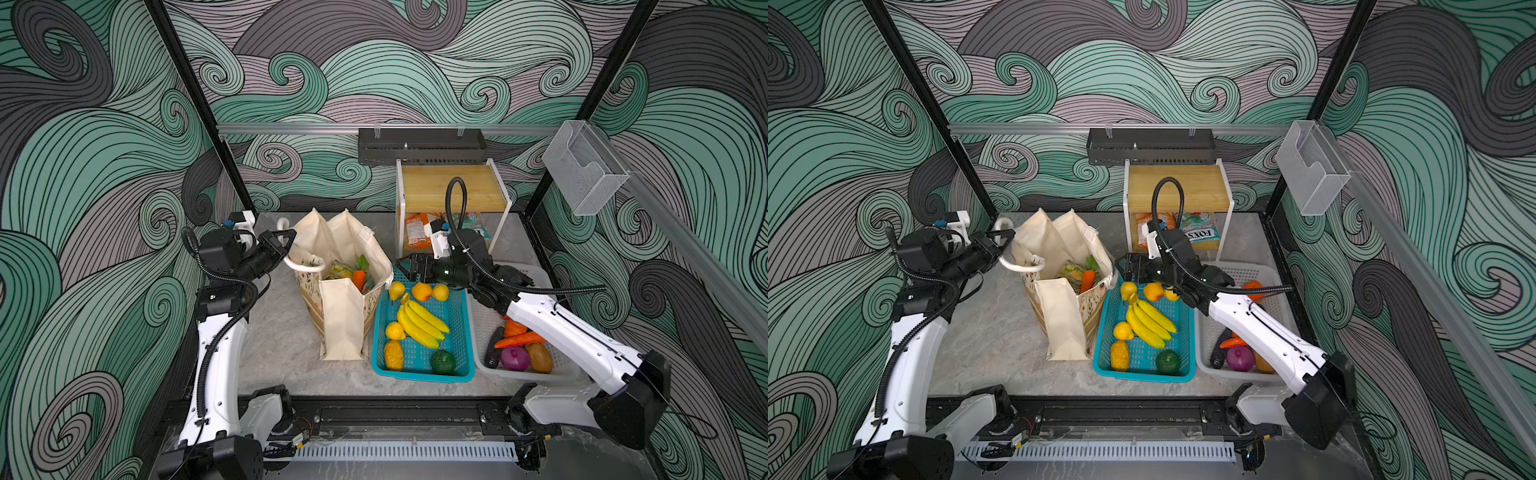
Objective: Place the food into the grocery bag and tie it
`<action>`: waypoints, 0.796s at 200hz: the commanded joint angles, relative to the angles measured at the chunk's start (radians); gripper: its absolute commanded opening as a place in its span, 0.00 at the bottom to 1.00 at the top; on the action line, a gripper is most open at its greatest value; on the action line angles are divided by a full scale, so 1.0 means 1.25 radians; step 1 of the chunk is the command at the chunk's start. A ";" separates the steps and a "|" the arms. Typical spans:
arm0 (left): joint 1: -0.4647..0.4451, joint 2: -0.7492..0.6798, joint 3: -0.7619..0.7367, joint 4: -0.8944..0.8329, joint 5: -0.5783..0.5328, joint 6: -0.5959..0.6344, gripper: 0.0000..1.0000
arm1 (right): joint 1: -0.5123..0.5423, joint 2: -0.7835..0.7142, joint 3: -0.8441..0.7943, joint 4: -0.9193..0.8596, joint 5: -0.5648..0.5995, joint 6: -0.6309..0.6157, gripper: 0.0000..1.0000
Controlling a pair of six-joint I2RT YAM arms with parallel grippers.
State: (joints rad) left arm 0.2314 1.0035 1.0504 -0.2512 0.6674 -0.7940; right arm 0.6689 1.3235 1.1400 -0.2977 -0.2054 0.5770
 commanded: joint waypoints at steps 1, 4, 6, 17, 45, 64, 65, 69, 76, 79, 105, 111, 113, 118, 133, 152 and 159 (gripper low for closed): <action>0.011 -0.008 -0.002 -0.001 0.024 0.017 0.18 | -0.007 0.028 -0.049 0.074 -0.048 0.069 0.86; 0.011 -0.009 -0.002 -0.001 0.028 0.020 0.18 | -0.006 0.033 -0.051 0.083 -0.052 0.075 0.86; 0.012 -0.010 -0.002 -0.002 0.030 0.022 0.18 | -0.006 0.036 -0.052 0.087 -0.053 0.079 0.86; 0.012 -0.012 -0.005 -0.010 0.041 0.036 0.18 | -0.006 0.055 -0.054 0.102 -0.055 0.099 0.85; 0.015 -0.027 -0.021 -0.020 0.046 0.072 0.19 | -0.004 0.102 -0.052 0.151 -0.055 0.121 0.83; 0.020 -0.036 -0.040 0.003 0.054 0.057 0.19 | -0.004 0.139 -0.053 0.177 -0.069 0.146 0.82; 0.021 -0.036 -0.041 0.005 0.054 0.056 0.19 | -0.003 0.140 -0.054 0.178 -0.070 0.148 0.82; 0.021 -0.034 -0.042 0.005 0.057 0.056 0.18 | -0.003 0.147 -0.057 0.188 -0.073 0.158 0.81; 0.022 -0.033 -0.043 0.006 0.061 0.057 0.19 | 0.002 0.158 -0.061 0.213 -0.080 0.172 0.81; 0.022 -0.032 -0.044 0.007 0.064 0.057 0.19 | 0.002 0.161 -0.062 0.222 -0.084 0.178 0.80; 0.025 -0.024 -0.054 0.024 0.088 0.044 0.19 | 0.031 0.205 -0.038 0.241 -0.078 0.195 0.74; 0.026 -0.022 -0.056 0.030 0.092 0.040 0.19 | 0.039 0.214 -0.035 0.253 -0.076 0.202 0.69; 0.026 -0.022 -0.057 0.031 0.092 0.039 0.19 | 0.041 0.216 -0.035 0.257 -0.075 0.205 0.67; 0.027 -0.022 -0.057 0.031 0.093 0.040 0.19 | 0.046 0.222 -0.035 0.269 -0.075 0.213 0.63; 0.028 -0.022 -0.053 0.026 0.091 0.043 0.19 | 0.054 0.227 -0.038 0.302 -0.072 0.224 0.49; 0.029 -0.025 -0.051 0.024 0.088 0.045 0.19 | 0.053 0.209 -0.050 0.313 -0.038 0.225 0.06; 0.030 -0.025 -0.049 0.022 0.084 0.044 0.19 | 0.052 0.195 -0.053 0.306 -0.024 0.220 0.00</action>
State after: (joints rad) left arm 0.2596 0.9733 0.9760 -0.2466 0.7567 -0.7444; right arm 0.7338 1.6085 1.0664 0.0307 -0.2852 0.8391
